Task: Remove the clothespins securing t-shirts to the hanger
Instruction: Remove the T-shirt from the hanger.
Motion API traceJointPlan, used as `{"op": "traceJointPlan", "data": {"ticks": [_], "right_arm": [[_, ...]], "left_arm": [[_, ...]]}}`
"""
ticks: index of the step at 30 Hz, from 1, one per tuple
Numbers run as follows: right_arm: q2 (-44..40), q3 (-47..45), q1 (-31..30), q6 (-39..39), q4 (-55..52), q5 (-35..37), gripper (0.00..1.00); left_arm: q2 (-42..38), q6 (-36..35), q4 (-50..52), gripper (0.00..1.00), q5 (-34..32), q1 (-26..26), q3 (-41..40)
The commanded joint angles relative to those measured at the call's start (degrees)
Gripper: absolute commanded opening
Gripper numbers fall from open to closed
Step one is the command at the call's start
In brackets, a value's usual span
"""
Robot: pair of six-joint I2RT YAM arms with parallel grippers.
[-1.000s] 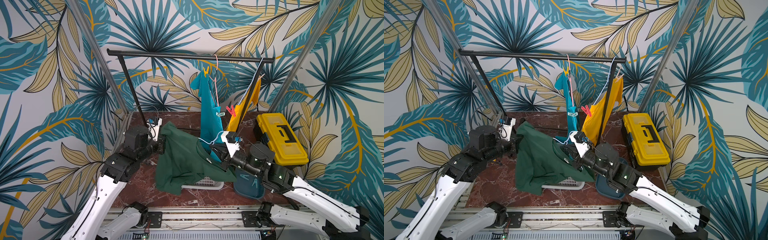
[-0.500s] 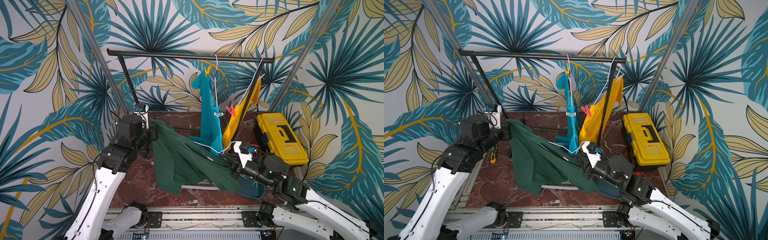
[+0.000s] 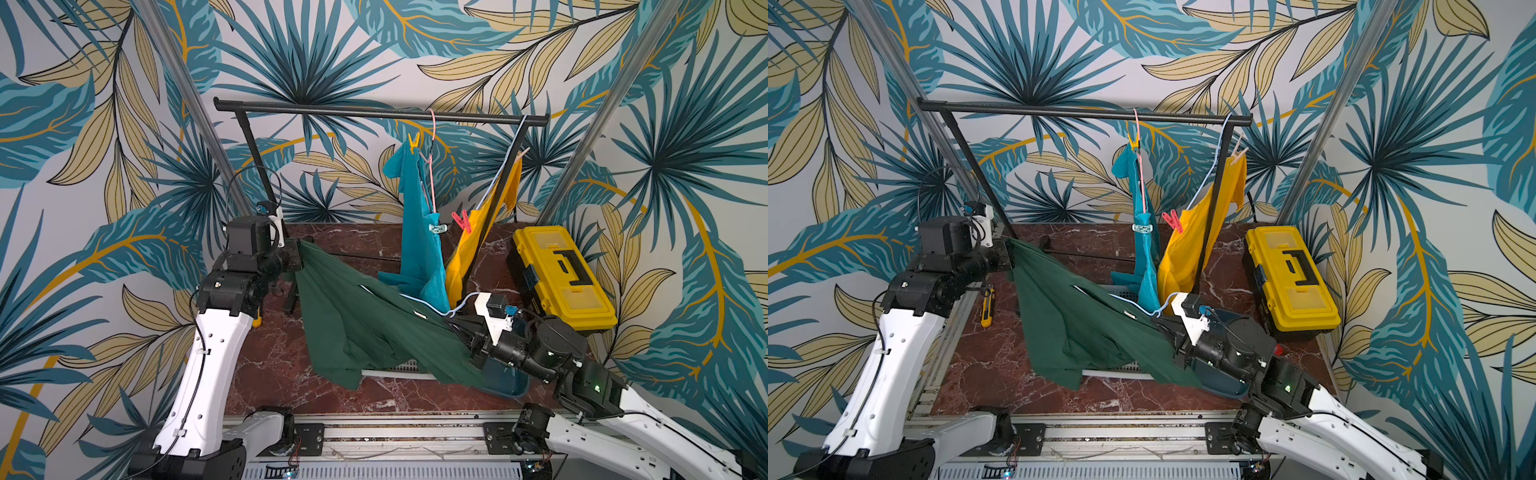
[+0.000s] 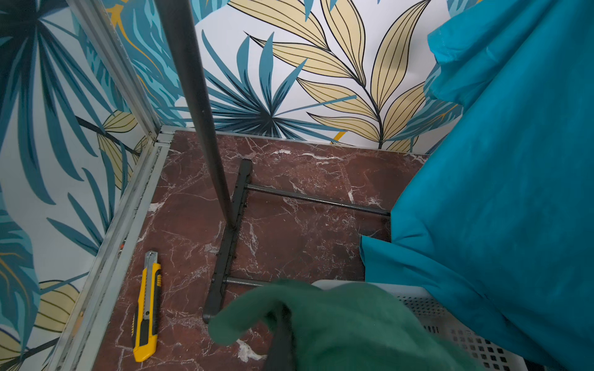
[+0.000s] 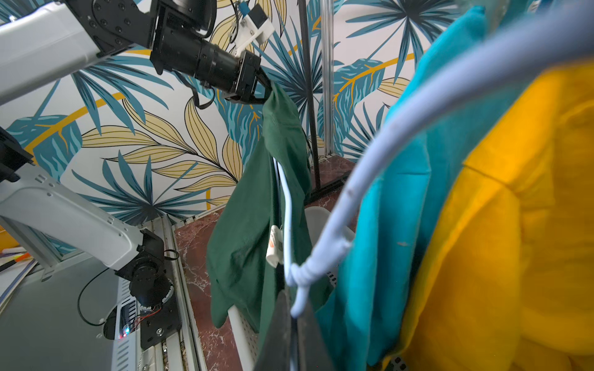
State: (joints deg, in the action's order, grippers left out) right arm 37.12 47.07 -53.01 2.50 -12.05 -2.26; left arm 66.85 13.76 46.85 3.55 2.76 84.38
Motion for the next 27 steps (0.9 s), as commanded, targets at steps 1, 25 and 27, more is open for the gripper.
{"op": "traceJointPlan", "data": {"ticks": [1,25,27], "right_arm": [[1.8,2.67,0.01,-1.65,-4.21,-5.21,0.0],[15.98,7.7,-1.07,-5.85,-5.98,-3.58,0.0],[15.37,7.47,-1.28,-5.8,-6.0,-3.13,0.0]], "left_arm": [[-0.58,4.47,-6.28,0.0,-3.06,-3.4,4.73],[-0.96,10.94,-6.77,0.0,-0.16,-3.47,12.3],[-0.43,9.92,-6.6,0.0,-0.74,-3.47,13.03]]}}
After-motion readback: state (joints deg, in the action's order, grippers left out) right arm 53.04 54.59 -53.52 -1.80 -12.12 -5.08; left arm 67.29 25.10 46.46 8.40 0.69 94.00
